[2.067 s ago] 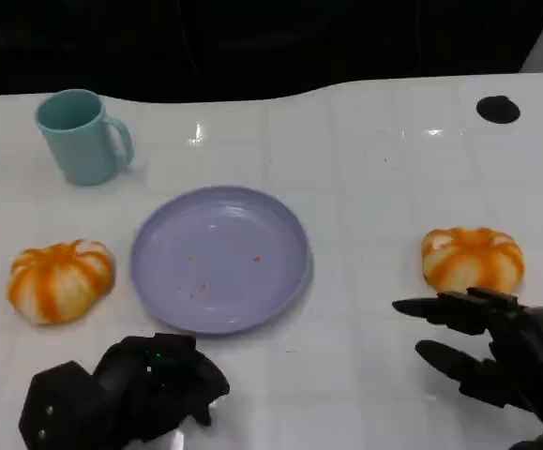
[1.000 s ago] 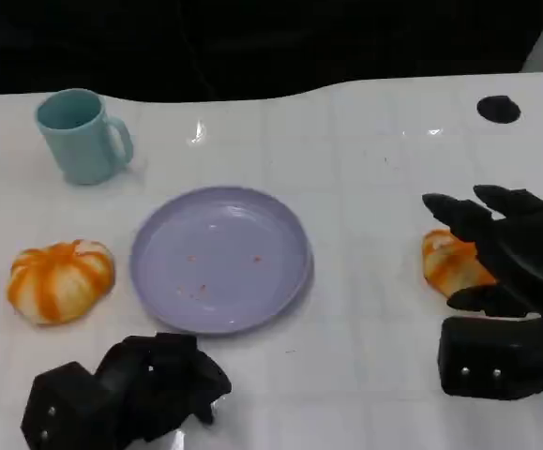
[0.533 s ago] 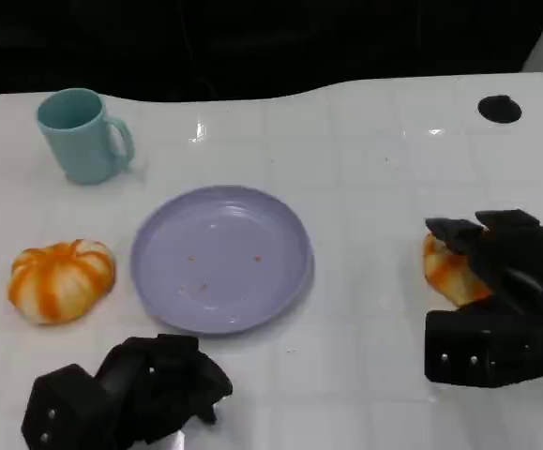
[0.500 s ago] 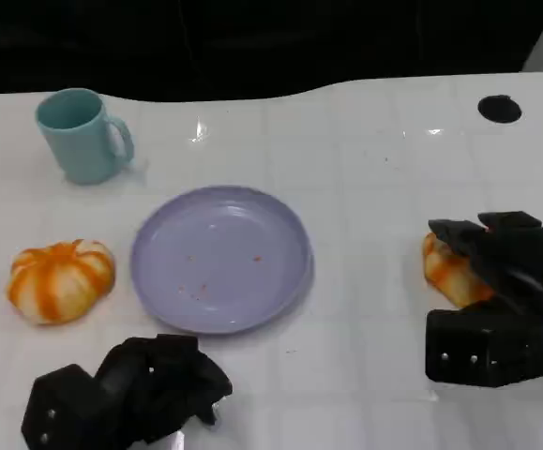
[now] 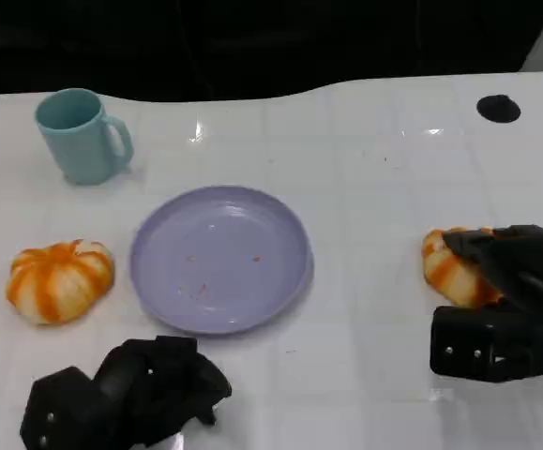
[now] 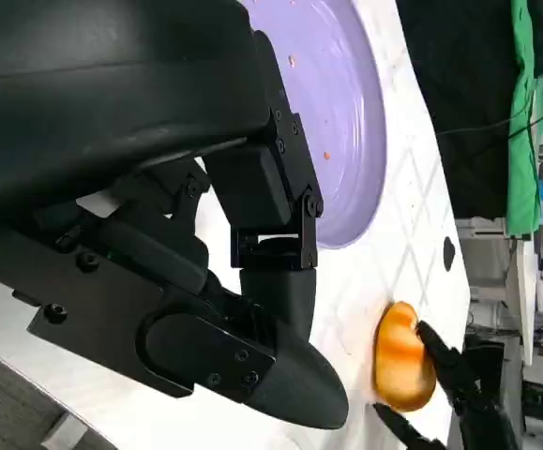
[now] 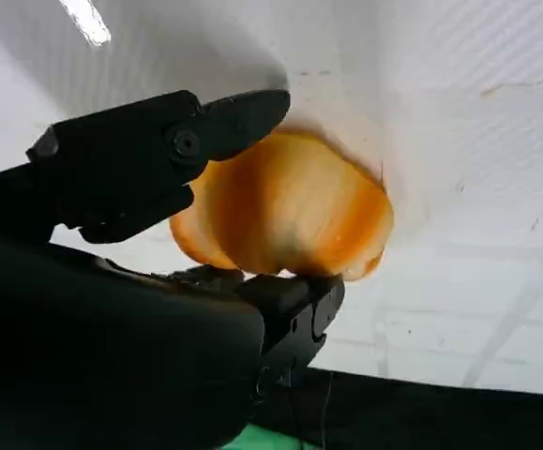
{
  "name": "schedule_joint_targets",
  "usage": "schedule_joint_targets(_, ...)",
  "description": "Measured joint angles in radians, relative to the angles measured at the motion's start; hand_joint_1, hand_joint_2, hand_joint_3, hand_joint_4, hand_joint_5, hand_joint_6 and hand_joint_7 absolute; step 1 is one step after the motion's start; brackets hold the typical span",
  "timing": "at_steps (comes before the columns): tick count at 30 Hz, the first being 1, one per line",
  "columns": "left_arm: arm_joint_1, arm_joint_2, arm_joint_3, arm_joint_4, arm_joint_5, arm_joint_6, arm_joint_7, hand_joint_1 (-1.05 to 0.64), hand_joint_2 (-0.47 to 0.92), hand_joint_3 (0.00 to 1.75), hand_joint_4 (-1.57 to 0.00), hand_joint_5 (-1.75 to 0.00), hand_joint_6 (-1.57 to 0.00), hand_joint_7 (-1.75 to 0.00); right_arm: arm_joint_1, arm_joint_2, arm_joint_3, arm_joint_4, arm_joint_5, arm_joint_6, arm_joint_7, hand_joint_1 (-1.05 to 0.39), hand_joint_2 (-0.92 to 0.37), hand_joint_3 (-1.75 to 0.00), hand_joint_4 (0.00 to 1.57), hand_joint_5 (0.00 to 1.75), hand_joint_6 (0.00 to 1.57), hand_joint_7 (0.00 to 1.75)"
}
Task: Grasp the bread from the table and place it into the plate.
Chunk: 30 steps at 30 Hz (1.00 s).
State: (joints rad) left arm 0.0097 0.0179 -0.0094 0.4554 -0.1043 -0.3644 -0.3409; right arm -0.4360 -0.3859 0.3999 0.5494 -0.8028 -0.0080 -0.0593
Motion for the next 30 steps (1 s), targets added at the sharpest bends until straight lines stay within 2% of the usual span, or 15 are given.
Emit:
schedule_joint_targets(1, 0.000, 0.000, 0.000, 0.000, 0.000, 0.000, 0.000, -1.05, 0.86, 0.00, -0.88, -1.52, -1.28, -0.79, -0.002, 0.002, -0.009, 0.018, 0.013, -0.028, -0.038, -0.03, -0.92, -0.04, 1.00, 1.11, 1.25, 0.25)
schedule_joint_targets(2, 0.000, 0.000, 0.000, 0.000, 0.000, 0.000, 0.000, -1.05, 0.86, 0.00, -0.88, -1.52, -1.28, -0.79, -0.004, 0.004, -0.016, 0.039, 0.023, -0.061, -0.085, -0.03, -0.92, -0.05, 0.94, 1.39, 1.20, 0.44)
schedule_joint_targets(4, 0.000, 0.000, 0.000, 0.000, 0.000, 0.000, 0.000, -1.05, 0.87, 0.00, -0.88, -1.52, -1.28, -0.79, -0.013, 0.005, -0.020, 0.086, 0.033, -0.114, -0.160, -0.03, -0.92, -0.06, 0.85, 1.67, 0.86, 1.23)
schedule_joint_targets(6, 0.000, 0.000, 0.000, 0.000, 0.001, 0.000, 0.000, -1.05, 0.86, 0.00, -0.88, -1.52, -1.28, -0.79, -0.024, 0.006, -0.020, 0.122, 0.033, -0.145, -0.206, -0.03, -0.92, -0.07, 0.83, 1.73, 0.75, 1.46)
schedule_joint_targets(7, 0.000, 0.000, 0.000, 0.000, 0.001, 0.000, 0.000, -1.05, 0.86, 0.00, -0.88, -1.52, -1.28, -0.79, -0.029, 0.006, -0.020, 0.136, 0.033, -0.156, -0.225, -0.04, -0.92, -0.08, 0.83, 1.74, 0.73, 1.49)
schedule_joint_targets(13, 0.000, 0.000, 0.000, 0.000, 0.000, 0.000, 0.000, -1.05, 0.87, 0.00, -0.87, -1.52, -1.28, -0.79, -0.035, 0.023, -0.026, 0.177, 0.043, -0.169, -0.287, -0.04, -0.91, -0.07, 0.82, 1.75, 0.69, 1.55)
schedule_joint_targets(19, 0.000, 0.000, 0.000, 0.000, 0.001, 0.000, 0.000, -1.05, 0.87, 0.00, -0.87, -1.52, -1.27, -0.79, -0.034, 0.070, -0.069, 0.184, 0.112, -0.158, -0.327, 0.03, -0.92, -0.10, 0.85, 1.75, 0.75, 1.58)
schedule_joint_targets(20, 0.000, 0.000, 0.000, 0.000, 0.001, 0.000, 0.000, -1.05, 0.87, 0.00, -0.87, -1.52, -1.27, -0.79, -0.033, 0.076, -0.073, 0.184, 0.121, -0.160, -0.339, 0.04, -0.82, -0.31, 0.86, 1.75, 0.79, 1.54)
schedule_joint_targets(22, 0.000, 0.000, 0.000, 0.000, 0.001, 0.000, 0.000, -1.05, 0.87, 0.00, -0.87, -1.52, -1.27, -0.79, -0.029, 0.083, -0.077, 0.180, 0.135, -0.179, -0.364, 0.06, -0.54, -0.84, 0.89, 1.75, 0.82, 1.54)
schedule_joint_targets(23, 0.000, 0.001, 0.000, 0.000, 0.001, 0.000, 0.000, -1.05, 0.87, 0.00, -0.87, -1.51, -1.27, -0.79, -0.027, 0.085, -0.079, 0.179, 0.145, -0.195, -0.377, 0.05, -0.49, -0.95, 0.90, 1.75, 0.82, 1.54)
schedule_joint_targets(25, 0.000, 0.001, 0.000, 0.000, 0.001, 0.000, 0.000, -1.05, 0.86, 0.00, -0.87, -1.51, -1.27, -0.79, -0.022, 0.091, -0.080, 0.167, 0.155, -0.223, -0.390, 0.05, -0.44, -1.04, 0.89, 1.75, 0.81, 1.54)
schedule_joint_targets(30, -0.001, 0.001, 0.000, 0.001, 0.001, 0.000, 0.000, -1.05, 0.86, 0.00, -0.87, -1.51, -1.27, -0.79, -0.003, 0.114, -0.077, 0.084, 0.169, -0.241, -0.376, 0.09, -0.40, -1.09, 0.89, 1.75, 0.79, 1.55)
